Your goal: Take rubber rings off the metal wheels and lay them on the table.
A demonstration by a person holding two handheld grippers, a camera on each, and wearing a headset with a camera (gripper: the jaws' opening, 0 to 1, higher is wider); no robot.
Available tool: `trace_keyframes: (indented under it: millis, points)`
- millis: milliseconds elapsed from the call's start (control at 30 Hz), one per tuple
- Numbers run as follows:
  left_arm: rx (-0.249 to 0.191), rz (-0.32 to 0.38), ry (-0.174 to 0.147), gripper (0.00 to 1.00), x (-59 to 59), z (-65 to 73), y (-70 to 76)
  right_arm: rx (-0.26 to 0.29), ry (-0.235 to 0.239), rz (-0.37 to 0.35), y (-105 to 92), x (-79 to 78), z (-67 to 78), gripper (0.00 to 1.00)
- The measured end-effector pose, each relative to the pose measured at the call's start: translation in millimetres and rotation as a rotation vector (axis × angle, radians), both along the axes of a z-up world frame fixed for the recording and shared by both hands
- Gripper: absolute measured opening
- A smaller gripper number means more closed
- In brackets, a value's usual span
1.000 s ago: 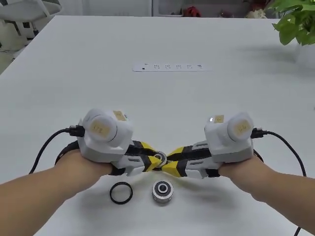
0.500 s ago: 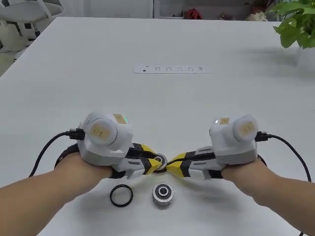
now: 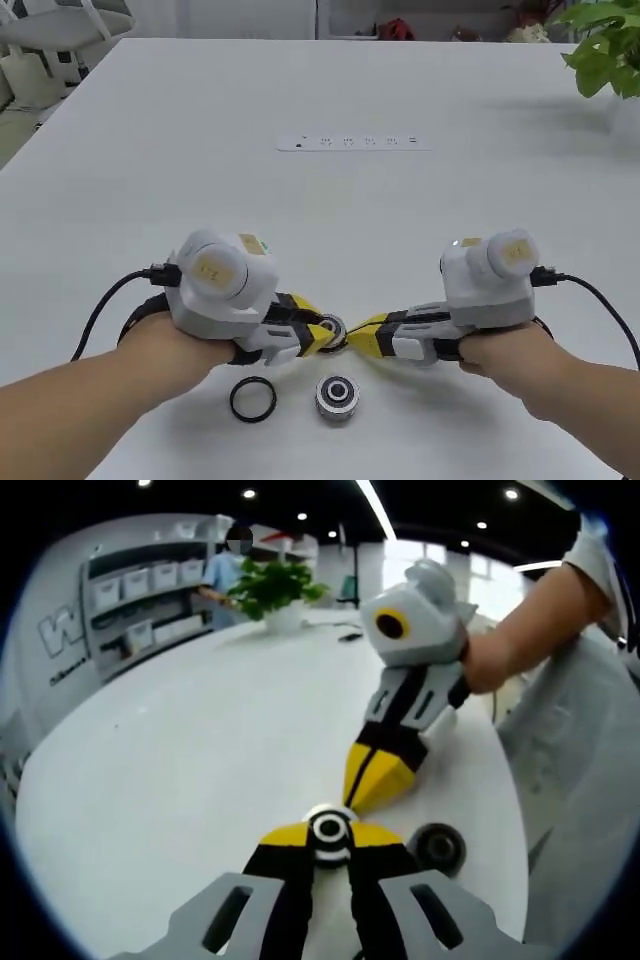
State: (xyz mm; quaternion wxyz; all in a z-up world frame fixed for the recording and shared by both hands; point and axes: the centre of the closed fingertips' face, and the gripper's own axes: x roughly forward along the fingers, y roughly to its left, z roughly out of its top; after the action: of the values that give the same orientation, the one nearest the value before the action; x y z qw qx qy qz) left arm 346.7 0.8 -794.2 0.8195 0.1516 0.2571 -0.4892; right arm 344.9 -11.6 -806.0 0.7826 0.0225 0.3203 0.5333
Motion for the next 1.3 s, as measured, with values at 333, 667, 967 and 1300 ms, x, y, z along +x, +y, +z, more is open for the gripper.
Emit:
trace_keyframes:
  millis: [333,667,967,1300]
  points:
    - [0.005,0.006,-0.008,0.12,-1.6,0.0,0.2,0.044,0.062,-0.062,-0.8,0.6,6.3,0.00]
    - [0.020,0.006,-0.021,0.12,-2.2,-0.1,0.8,0.077,0.119,-0.124,1.1,1.5,7.5,0.00]
    - [0.028,0.007,-0.028,0.12,-1.8,-0.1,0.9,0.085,0.130,-0.155,2.4,1.0,11.0,0.00]
    - [0.032,0.014,-0.031,0.12,-0.8,-0.1,0.4,0.116,0.157,-0.186,1.6,3.5,11.1,0.00]
